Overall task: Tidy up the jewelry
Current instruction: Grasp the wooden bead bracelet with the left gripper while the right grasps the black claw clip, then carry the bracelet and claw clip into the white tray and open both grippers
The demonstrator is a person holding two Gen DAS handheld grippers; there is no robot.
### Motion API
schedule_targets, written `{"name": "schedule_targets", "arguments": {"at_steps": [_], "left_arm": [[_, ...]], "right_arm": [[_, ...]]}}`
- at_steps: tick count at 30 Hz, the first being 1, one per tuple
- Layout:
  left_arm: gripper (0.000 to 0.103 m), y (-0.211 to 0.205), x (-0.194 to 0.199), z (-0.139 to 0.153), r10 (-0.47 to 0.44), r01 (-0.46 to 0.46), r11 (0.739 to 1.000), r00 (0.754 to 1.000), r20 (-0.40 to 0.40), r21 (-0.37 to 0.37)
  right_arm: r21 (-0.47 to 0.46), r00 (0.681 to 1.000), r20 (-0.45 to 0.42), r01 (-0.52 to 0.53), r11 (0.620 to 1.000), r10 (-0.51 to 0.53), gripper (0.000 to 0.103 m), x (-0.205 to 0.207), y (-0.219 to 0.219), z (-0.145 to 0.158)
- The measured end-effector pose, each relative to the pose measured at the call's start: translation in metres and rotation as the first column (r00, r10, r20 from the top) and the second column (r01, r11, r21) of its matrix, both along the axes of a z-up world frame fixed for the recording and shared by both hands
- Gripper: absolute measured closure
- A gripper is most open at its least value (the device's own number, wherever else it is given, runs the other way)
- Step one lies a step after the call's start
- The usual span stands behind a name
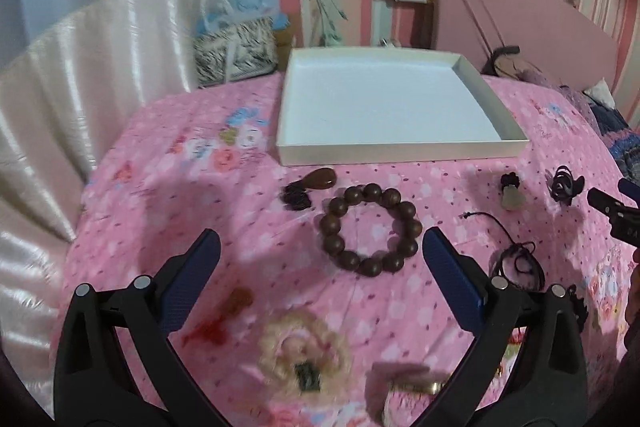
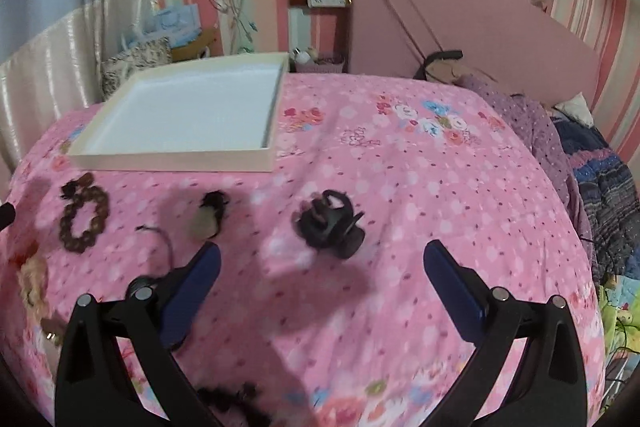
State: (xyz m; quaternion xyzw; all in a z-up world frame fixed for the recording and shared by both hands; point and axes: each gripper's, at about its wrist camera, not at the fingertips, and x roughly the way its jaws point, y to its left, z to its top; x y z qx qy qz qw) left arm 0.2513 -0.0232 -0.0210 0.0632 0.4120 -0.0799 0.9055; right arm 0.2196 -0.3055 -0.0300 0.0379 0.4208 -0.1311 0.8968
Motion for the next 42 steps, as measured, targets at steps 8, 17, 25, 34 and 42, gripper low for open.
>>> {"name": "schedule_targets", "arguments": {"at_steps": [8, 17, 25, 34, 42], "left_arm": [[0.004, -0.009, 0.041, -0.033, -0.002, -0.002, 0.999, 0.996, -0.092, -0.041], [0.013, -0.022, 0.05, -0.069, -0.016, 0.017, 1.0, 0.987, -0.16, 0.004], [0.028, -0.022, 0.065, -0.082, -0.011, 0.01, 1.0, 0.977, -0.211, -0.006], [0.055, -0.019, 0.076, -0.087, -0.019, 0.015, 1.0, 0.975, -0.223, -0.02], [0.084, -0.025, 0.083, -0.086, -0.029, 0.033, 0.999, 0.979, -0.202, 0.019]], "right_arm": [[-0.017, 0.999, -0.05, -0.005, 1.0, 0.004, 0.002, 0.033, -0.009, -0.024], [-0.057, 0.996, -0.085, 0.001, 0.998, -0.006, 0.01, 0.045, -0.014, -0.047], [0.025, 0.994, -0.109, -0.004, 1.0, 0.007, 0.042, 0.053, -0.02, -0.062], [0.025, 0.995, -0.097, -0.018, 1.0, 0.02, 0.047, 0.052, -0.02, -0.062], [-0.018, 0.996, -0.085, -0.022, 1.0, 0.021, 0.048, 0.051, -0.013, -0.056]]}}
